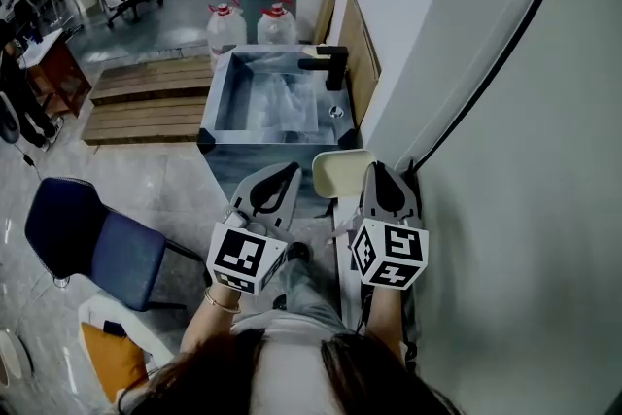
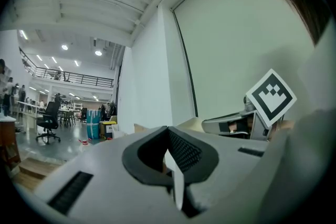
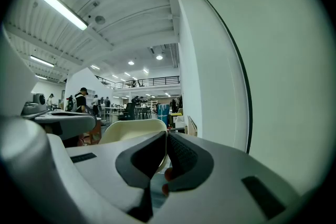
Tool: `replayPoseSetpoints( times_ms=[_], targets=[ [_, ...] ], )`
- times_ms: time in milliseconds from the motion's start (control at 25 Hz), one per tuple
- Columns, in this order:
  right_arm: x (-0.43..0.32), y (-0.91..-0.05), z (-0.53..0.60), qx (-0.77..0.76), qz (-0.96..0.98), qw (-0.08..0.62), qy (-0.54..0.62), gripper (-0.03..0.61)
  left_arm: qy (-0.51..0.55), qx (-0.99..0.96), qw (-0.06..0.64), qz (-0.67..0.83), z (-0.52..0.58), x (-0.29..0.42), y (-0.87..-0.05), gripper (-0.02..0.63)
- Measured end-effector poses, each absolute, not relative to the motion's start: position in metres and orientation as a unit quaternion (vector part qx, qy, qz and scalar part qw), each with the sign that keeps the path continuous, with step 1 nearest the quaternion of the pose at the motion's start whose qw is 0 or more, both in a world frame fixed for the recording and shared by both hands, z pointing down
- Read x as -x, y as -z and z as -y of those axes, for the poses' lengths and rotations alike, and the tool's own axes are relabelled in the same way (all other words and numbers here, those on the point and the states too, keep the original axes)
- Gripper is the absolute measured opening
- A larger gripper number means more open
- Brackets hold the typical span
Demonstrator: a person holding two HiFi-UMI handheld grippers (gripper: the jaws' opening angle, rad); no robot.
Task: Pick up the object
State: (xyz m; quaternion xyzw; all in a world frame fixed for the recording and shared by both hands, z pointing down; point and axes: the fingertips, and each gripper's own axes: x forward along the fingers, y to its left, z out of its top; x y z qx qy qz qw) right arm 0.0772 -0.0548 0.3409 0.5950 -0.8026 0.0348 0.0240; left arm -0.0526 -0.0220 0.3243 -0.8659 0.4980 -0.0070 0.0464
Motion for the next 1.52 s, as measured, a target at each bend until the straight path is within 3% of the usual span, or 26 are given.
replayPoseSetpoints(
  times_ms=[1520],
  targets=[
    [-0.071, -0.335, 0.018, -0.593, 0.804, 0.021, -0.027, 0.032, -0.008, 0.867, 0.032, -0.496, -0.008, 0.059, -0.330, 0.008]
  ],
)
